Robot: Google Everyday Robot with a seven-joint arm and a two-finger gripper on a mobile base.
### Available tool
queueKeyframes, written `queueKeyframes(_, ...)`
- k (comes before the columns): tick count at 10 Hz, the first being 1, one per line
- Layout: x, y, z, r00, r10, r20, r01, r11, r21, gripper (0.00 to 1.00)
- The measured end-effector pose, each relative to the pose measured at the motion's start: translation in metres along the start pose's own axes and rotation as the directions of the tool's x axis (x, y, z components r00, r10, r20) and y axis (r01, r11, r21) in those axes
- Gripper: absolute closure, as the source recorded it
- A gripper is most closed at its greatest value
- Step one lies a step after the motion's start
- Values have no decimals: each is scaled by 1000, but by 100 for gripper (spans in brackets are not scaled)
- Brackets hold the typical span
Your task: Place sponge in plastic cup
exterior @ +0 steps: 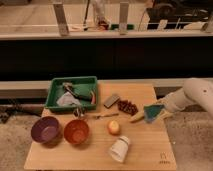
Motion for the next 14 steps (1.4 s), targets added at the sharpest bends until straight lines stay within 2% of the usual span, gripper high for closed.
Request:
queueKeyframes(4,-11,-1,4,999,13,31,-12,1000,-7,23)
queueKeyframes(5,-14,-1,4,999,10,38,-10,1000,-9,20)
queueKeyframes(11,-17,-2,6,998,13,56,-12,1000,-17,20)
queueKeyframes(14,-16,-2,7,998,26,51,-25,999,-28,20)
